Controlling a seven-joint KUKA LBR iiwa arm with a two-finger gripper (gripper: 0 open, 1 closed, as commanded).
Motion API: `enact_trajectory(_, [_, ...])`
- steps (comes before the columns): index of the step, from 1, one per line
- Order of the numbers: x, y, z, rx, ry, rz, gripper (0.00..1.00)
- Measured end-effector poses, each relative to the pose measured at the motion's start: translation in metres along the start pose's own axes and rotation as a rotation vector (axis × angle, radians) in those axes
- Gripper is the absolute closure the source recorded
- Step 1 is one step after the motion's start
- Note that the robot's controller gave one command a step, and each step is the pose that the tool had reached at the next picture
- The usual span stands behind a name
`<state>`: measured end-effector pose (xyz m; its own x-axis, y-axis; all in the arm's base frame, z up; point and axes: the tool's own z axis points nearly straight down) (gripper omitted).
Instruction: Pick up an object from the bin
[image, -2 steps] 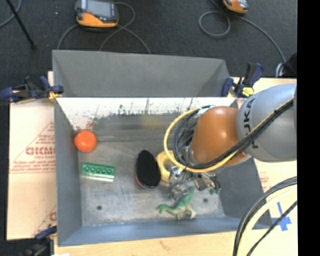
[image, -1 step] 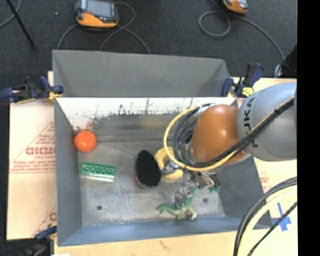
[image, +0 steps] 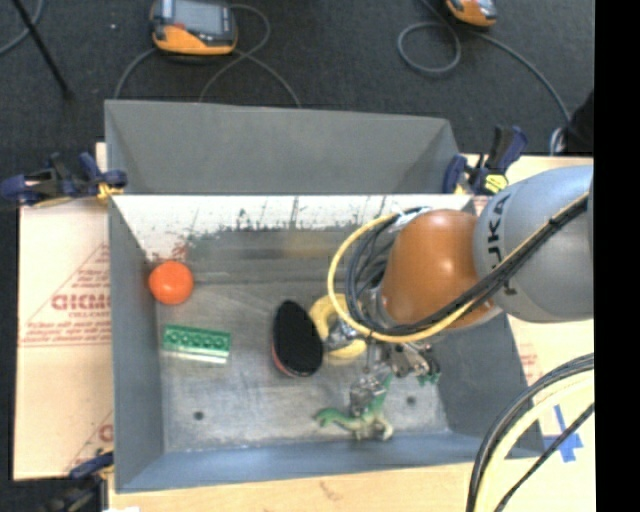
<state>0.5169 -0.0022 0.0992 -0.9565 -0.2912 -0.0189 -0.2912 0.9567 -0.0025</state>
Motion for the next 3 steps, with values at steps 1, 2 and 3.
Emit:
enact_trajectory(1, [-0.047,0.012,-0.003,-0.001,0.018,-0.007,0.00])
enact_trajectory(2, [-0.071,0.045,0.008,0.002,0.013,0.278,1.00])
enact_trajectory(3, [-0.071,0.045,0.008,0.002,0.013,0.278,1.00])
